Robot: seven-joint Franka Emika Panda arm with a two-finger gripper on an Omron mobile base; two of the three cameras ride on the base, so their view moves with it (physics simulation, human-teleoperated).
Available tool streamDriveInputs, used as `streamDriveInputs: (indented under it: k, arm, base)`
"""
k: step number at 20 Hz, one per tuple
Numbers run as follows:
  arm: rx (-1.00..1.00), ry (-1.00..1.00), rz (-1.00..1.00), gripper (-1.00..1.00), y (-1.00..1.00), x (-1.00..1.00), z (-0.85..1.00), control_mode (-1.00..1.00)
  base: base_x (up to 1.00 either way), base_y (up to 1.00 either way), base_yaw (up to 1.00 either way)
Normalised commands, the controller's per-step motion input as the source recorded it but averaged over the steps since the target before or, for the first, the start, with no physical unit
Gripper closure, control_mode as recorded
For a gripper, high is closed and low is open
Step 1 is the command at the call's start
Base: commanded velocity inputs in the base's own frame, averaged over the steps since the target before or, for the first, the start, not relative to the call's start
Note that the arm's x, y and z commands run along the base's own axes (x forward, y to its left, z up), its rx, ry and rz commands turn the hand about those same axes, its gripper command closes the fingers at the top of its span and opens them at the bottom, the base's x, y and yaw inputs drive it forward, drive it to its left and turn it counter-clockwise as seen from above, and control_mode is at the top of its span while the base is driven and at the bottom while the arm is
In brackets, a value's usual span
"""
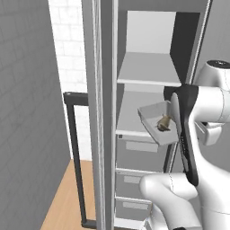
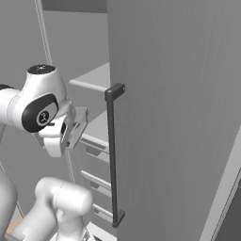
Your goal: Take the meat container that has the fish and place it on the second highest rack of the freezer. Then take the vegetable container that has the potato and lemon and place it on the highest rack of the freezer.
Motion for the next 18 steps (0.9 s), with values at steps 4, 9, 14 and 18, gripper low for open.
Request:
streamDriveInputs:
  k: [4,9,14,18]
  arm:
    - [0.0,0.01,-0.09,1.0,0.05,0.29,-0.44,-1.0]
    - [0.0,0.0,-0.11,1.0,0.02,0.54,-0.48,-1.0]
    - [0.0,0.0,-0.12,1.0,0.0,0.66,-0.47,-1.0]
    - [0.0,0.0,-0.1,1.0,0.0,0.71,-0.39,-1.0]
  base:
    - [0.0,0.0,0.0]
    - [0.0,0.0,0.0]
    - [0.0,0.0,0.0]
    - [0.0,0.0,0.0]
